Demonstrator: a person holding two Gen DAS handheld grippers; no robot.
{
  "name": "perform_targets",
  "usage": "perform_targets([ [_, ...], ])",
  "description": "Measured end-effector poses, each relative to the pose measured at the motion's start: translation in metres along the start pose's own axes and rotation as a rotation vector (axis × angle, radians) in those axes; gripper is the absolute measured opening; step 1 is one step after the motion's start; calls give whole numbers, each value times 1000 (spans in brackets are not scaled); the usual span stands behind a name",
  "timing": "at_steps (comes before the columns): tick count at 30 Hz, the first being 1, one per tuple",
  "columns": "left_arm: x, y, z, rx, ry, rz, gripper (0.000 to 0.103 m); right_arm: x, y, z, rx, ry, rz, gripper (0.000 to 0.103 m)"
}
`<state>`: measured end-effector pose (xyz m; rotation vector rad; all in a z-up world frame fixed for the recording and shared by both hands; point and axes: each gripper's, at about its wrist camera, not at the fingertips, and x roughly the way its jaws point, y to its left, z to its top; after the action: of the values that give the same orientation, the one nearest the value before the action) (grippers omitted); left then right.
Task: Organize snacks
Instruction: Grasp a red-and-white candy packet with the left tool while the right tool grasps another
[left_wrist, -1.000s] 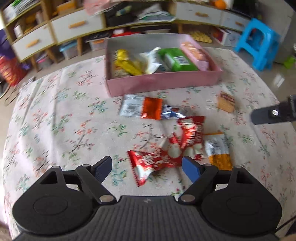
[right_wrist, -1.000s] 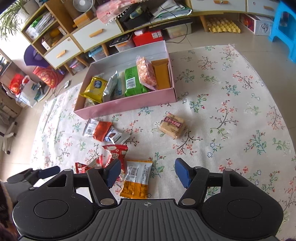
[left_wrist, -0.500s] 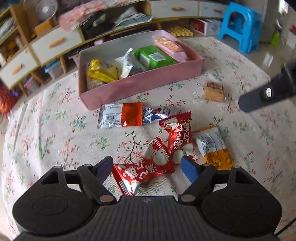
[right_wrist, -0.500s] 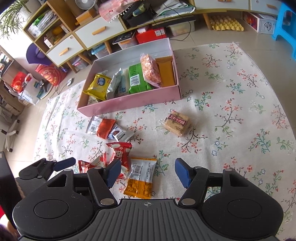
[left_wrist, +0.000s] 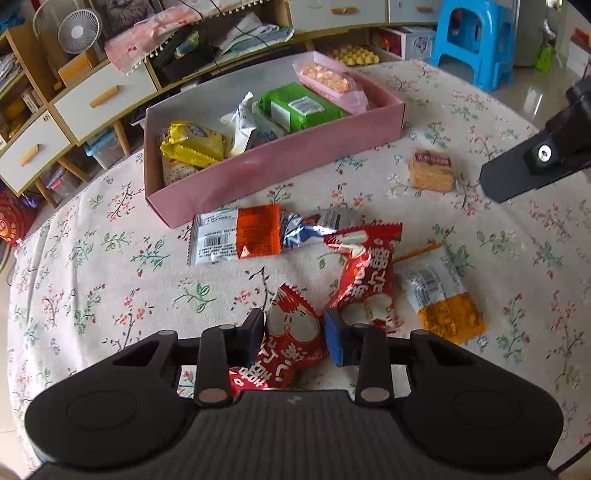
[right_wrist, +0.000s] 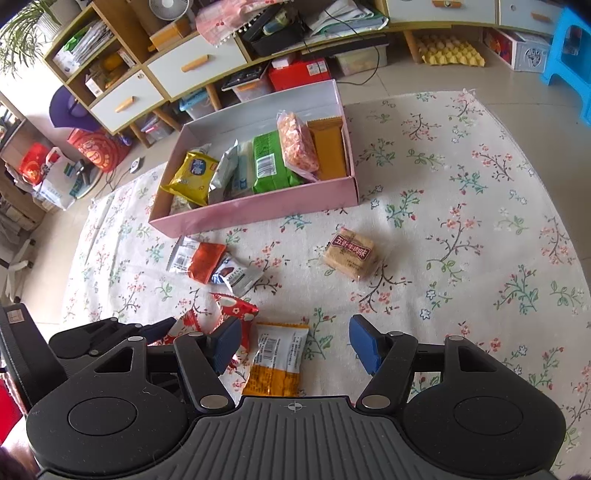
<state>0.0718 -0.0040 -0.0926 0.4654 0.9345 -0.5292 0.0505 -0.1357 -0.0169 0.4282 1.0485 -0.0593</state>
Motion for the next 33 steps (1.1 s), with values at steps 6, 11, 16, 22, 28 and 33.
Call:
perform_targets([
  [6,-13,20,1,-129,-14,-23,5,2,2,-2,-3,9,-22,65],
  [11,-25,43,-7,-270,-30,-58,6,2,7,-5,-4,10,-17,65],
  [16,-29,34,-12,-212,-42,-20,28,6,17,-8,-5,22,-20,65],
  [22,-22,16,-10,-58,-54,22,55,6,28,-7,-14,20,-13,65],
  [28,-2,5,-12,16,-1,32,61,17,29,-3,23,53,10,65],
  [33,-1,14,-11,-38,41,-31,36,31,33,2,18,73,12,65],
])
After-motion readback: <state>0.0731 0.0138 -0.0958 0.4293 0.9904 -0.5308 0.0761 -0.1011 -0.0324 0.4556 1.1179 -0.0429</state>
